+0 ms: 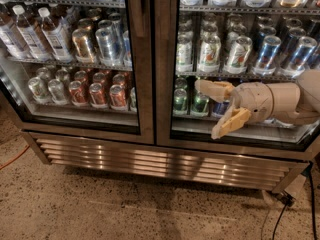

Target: Open right fridge door

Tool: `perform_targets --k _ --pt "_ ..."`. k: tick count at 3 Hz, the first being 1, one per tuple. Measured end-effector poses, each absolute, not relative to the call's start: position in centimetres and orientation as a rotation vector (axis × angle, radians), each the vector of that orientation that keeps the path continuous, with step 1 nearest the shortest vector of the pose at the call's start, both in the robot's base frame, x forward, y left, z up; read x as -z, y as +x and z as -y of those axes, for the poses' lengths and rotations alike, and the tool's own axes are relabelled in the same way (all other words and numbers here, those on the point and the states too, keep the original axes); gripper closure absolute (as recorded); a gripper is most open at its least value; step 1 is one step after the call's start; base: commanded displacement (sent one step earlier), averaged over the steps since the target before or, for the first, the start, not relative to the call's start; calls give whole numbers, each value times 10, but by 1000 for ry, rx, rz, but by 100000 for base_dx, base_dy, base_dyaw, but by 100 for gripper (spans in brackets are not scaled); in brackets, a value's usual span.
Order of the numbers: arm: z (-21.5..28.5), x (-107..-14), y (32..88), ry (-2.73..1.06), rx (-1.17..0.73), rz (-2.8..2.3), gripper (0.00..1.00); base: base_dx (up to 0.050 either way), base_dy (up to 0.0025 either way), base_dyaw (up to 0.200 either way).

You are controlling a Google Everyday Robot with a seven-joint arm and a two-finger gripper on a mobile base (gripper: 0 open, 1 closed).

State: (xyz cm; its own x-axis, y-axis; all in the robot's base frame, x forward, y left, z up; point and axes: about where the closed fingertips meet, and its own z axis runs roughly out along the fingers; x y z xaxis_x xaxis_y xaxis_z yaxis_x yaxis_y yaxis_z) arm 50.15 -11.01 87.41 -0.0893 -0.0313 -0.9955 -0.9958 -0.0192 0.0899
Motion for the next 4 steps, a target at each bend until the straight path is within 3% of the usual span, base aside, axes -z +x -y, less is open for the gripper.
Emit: perform_targets --k 3,4 --pt "94 -951 466 -1262 -1293 -1143 0 0 0 0" --pt "94 -954 468 -1235 -1179 -1194 0 0 0 0"
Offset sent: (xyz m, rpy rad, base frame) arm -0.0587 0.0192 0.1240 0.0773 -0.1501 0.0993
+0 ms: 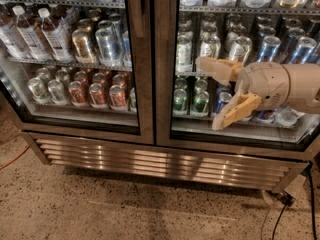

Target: Open right fridge door

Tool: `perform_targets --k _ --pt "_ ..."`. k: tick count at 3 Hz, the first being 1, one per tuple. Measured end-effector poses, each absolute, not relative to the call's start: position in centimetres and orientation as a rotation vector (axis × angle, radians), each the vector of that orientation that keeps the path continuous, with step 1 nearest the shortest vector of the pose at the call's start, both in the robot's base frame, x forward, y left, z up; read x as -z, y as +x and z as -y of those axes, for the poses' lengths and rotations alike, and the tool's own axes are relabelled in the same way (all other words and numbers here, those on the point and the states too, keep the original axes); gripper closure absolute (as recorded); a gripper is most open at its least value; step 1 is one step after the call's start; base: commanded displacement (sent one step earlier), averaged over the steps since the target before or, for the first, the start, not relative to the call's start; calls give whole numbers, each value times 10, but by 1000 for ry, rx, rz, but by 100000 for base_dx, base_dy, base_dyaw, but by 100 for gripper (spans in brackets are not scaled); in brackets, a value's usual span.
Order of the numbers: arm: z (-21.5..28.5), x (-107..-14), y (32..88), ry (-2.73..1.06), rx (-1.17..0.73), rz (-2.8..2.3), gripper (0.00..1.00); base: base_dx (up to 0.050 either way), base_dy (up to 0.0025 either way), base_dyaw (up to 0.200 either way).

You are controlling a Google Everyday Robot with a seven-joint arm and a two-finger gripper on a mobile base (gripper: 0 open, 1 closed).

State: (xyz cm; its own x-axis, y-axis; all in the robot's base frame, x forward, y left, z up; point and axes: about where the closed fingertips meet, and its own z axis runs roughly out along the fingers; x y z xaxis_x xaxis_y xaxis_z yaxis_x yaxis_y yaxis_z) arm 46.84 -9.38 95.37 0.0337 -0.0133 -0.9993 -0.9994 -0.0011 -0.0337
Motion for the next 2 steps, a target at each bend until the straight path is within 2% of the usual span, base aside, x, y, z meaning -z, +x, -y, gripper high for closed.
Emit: perform_targets --k 1,2 --pt "95 -960 469 -1187 -1046 -1221 0 0 0 0" --pt "95 -960 469 -1186 -1046 -1223 0 0 0 0"
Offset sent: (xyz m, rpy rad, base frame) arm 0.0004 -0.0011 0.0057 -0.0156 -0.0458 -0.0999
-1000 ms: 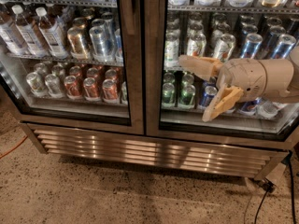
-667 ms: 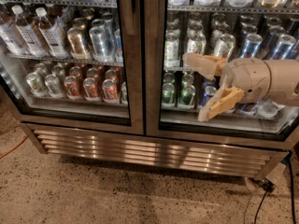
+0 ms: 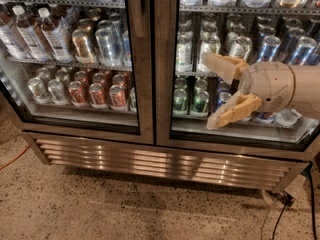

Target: Open right fridge door

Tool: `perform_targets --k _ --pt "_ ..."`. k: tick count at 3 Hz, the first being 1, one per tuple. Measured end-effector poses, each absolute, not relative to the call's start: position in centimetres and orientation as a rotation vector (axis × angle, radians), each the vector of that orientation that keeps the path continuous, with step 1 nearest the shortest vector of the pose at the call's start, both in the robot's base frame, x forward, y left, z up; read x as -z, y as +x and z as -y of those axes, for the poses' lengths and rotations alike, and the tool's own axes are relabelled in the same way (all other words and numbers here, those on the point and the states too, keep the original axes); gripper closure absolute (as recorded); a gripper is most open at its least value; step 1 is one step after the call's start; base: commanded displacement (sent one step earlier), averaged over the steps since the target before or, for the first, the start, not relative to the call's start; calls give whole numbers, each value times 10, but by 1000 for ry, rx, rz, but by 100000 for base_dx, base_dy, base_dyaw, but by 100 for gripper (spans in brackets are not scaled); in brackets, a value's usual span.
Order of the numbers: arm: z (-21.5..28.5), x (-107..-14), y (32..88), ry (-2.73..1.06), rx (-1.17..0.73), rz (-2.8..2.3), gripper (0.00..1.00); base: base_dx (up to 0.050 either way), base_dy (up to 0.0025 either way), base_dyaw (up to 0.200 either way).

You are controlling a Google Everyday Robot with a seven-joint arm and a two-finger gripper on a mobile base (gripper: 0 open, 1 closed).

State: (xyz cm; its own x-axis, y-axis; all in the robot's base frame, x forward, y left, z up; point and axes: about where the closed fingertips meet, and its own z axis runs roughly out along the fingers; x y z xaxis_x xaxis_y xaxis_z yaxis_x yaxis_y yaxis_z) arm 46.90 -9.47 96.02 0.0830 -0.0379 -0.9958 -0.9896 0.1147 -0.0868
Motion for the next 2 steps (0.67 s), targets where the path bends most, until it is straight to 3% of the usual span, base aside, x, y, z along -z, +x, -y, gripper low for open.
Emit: perform_targets --k 2 --pt "79 -1006 468 -1165 -916 -1252 0 0 0 0"
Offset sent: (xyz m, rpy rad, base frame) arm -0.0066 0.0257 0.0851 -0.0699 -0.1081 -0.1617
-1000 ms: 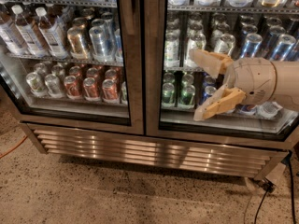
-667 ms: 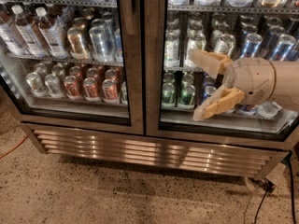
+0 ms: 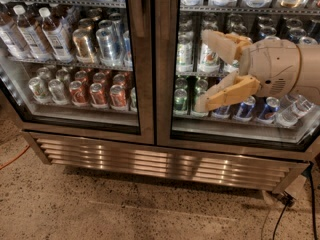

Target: Open right fridge door

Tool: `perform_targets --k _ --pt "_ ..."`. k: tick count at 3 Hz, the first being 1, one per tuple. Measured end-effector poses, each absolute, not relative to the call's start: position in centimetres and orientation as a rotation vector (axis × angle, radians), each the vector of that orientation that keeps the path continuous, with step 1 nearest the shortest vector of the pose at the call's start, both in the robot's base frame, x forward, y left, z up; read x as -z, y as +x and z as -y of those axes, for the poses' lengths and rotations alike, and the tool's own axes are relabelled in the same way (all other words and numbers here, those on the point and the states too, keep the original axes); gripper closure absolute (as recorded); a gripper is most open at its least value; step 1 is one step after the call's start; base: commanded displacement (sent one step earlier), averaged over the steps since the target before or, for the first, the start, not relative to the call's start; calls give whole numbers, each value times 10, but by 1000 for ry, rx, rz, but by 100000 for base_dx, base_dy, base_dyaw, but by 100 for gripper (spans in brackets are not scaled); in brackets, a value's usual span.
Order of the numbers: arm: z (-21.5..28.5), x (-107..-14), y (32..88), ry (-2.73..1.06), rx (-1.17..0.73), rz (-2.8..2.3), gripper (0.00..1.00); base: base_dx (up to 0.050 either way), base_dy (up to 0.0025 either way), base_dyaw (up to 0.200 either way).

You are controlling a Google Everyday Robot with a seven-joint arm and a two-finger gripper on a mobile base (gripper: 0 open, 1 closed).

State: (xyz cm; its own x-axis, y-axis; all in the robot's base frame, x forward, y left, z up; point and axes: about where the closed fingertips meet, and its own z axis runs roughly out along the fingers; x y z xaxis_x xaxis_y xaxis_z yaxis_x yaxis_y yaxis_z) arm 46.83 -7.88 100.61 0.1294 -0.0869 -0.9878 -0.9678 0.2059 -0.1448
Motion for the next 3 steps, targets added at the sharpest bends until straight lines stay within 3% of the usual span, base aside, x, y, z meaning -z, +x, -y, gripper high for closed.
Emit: perform_targets --k 2,3 --pt "74 -1008 467 -1175 -982 -1227 0 0 0 0" --pt "68 -1016 464 -1178 -1148 -1153 0 0 0 0"
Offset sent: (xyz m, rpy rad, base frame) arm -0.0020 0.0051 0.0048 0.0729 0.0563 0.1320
